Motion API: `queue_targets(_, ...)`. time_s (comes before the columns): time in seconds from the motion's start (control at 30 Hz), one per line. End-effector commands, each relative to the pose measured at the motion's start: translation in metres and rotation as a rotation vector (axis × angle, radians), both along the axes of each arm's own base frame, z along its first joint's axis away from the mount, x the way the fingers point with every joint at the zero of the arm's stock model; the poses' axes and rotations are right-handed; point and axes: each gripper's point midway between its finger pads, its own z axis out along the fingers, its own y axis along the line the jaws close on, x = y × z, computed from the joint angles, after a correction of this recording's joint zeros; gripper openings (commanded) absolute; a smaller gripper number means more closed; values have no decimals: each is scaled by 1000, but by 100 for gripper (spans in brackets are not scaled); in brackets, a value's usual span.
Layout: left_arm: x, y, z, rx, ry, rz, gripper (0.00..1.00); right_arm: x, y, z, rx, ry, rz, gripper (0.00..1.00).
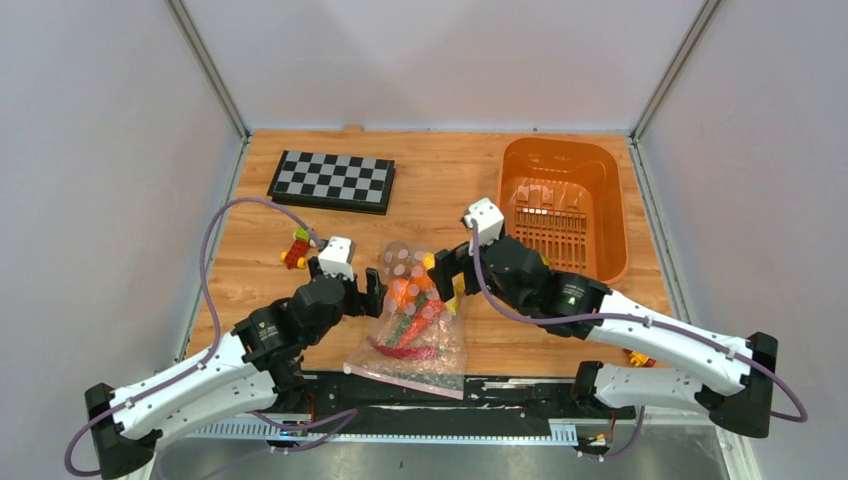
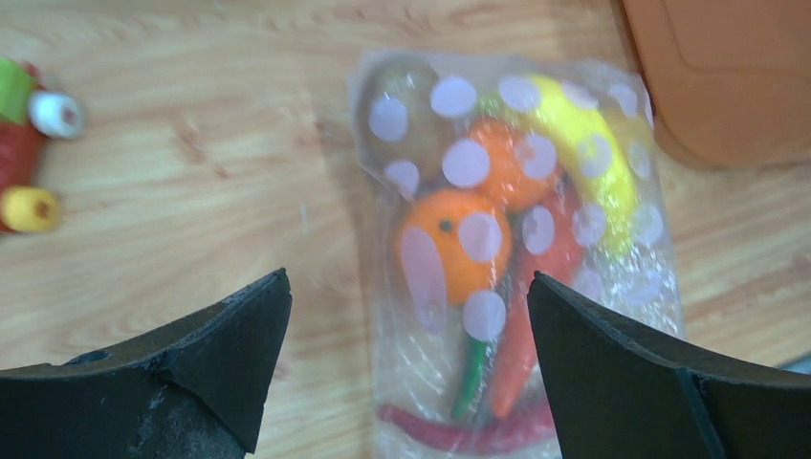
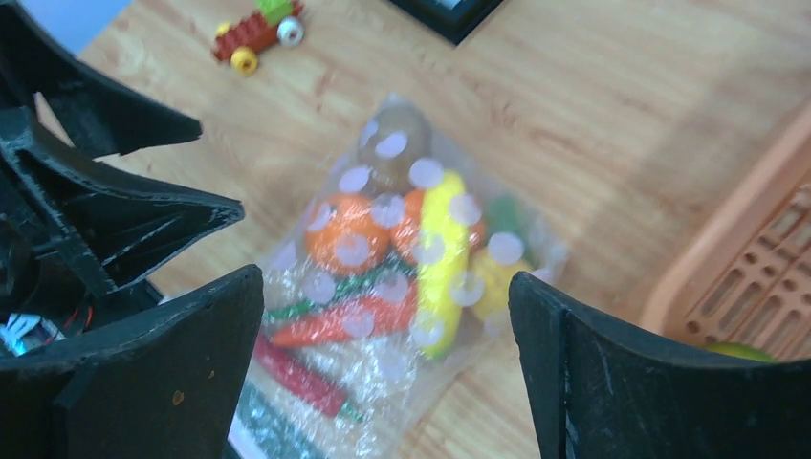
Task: Place the food in the zip-top bag and seal the zipper
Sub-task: Adjust the zipper food storage bag at the center of the board, then reset both arms
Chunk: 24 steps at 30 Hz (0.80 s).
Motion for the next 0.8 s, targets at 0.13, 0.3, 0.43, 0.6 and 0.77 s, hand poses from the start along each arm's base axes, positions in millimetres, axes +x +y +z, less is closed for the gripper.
queue_targets(0.13,53,37,75,149,-176,113,100,60,-66,59,-9,-153,-292,100)
queue_targets(0.3,84,63,99,44,-160,183,100,85,-113,73,44,-157,-371,100)
queue_targets(0.43,90,95,126,24,-167,300,100,89,-156,91,72,-169,-457,100)
queue_targets(0.6,70,121,141,-18,-149,445,100,63,-164,98,109,-142,-416,100)
queue_targets(0.77,47,134,147,-29,-174,474,100,27,-165,60,171,-25,-382,100)
